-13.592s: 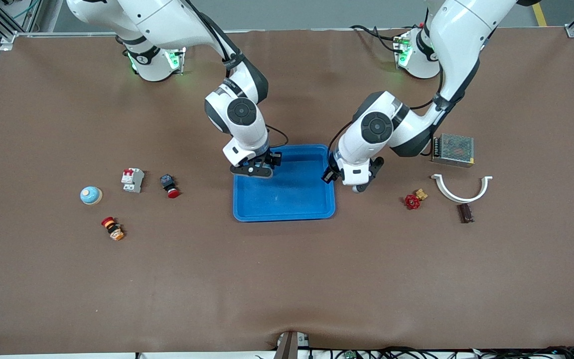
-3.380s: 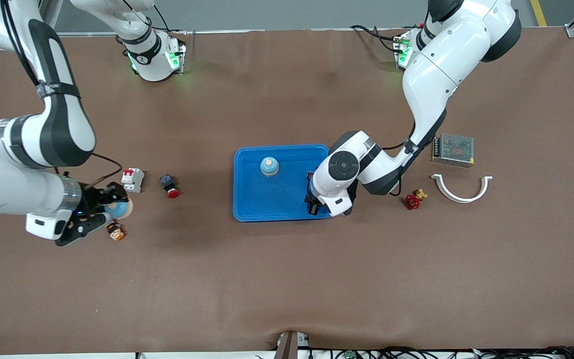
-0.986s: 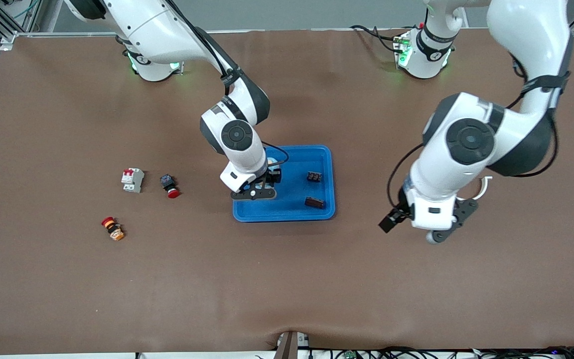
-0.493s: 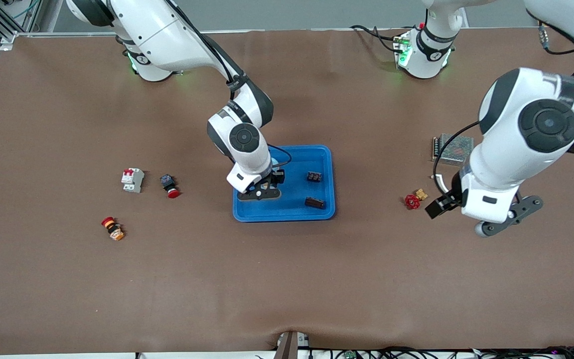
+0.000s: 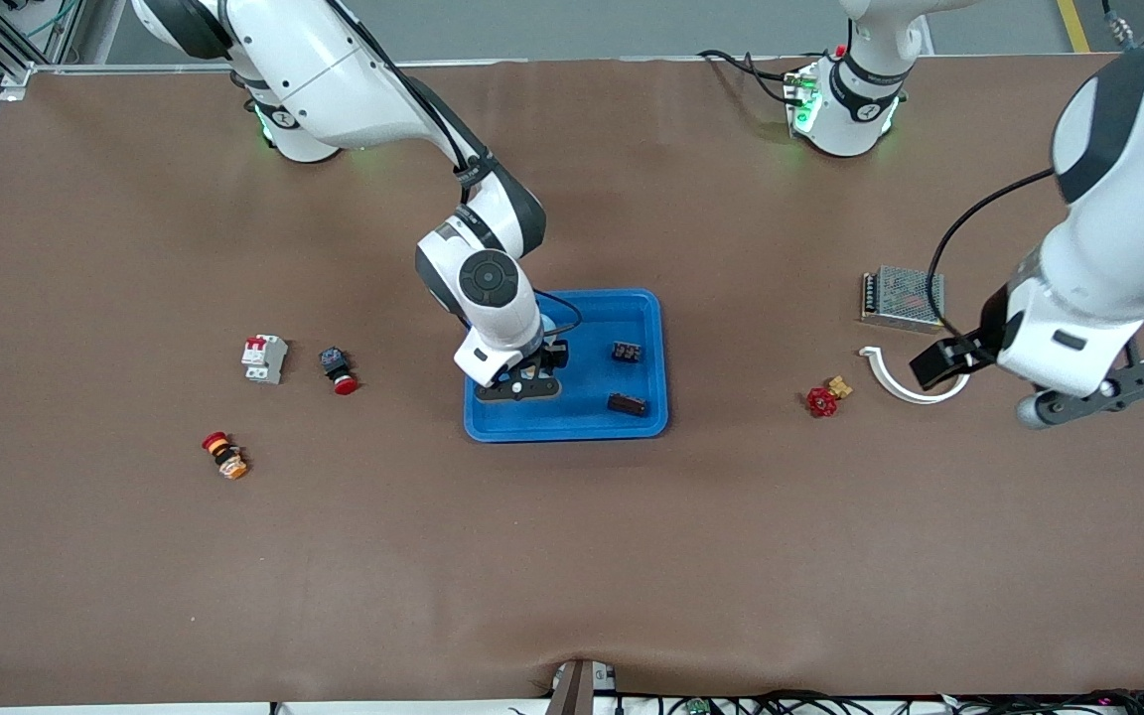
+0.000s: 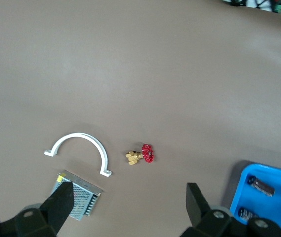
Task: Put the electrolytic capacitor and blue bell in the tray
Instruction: 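Raise the left gripper away while the right gripper lets go of the bell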
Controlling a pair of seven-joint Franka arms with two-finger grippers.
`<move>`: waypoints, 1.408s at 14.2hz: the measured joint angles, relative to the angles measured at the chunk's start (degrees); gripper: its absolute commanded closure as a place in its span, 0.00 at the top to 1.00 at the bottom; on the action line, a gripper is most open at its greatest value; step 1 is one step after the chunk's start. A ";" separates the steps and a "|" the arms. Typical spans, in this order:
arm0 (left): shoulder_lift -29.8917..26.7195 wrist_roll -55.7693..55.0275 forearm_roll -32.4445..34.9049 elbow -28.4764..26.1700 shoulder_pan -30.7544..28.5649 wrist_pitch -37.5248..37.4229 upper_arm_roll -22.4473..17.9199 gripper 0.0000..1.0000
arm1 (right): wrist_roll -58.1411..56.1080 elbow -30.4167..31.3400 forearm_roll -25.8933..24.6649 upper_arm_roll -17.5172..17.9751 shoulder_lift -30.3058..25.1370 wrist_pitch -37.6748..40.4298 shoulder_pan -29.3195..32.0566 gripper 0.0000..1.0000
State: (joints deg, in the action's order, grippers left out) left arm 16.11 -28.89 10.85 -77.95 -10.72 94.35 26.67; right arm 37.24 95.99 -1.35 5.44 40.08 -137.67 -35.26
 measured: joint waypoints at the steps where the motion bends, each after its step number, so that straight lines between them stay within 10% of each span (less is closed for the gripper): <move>1: -1.50 2.61 -2.09 -0.15 0.45 -0.43 -1.91 1.00 | 0.00 0.00 0.00 -0.02 0.04 -0.01 0.00 0.61; 2: -3.01 4.69 -4.21 -0.36 1.07 -1.39 -4.00 1.00 | 0.00 0.00 0.00 -0.05 0.08 -0.02 0.00 1.00; 12: -15.83 19.92 -8.70 -8.15 6.73 -9.32 -16.84 1.00 | 0.08 -1.18 0.00 -0.48 -1.05 3.64 0.01 1.00; 20: -23.31 24.08 -8.71 -15.47 9.82 -9.02 -19.70 1.00 | 0.42 -1.92 0.01 -0.37 -12.60 19.42 0.01 1.00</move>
State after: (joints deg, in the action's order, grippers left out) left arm -7.20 -4.81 2.14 -93.41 -0.90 85.34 6.97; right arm 37.66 94.07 -1.34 5.08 27.47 -118.26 -35.25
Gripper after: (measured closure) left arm 0.000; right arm 0.000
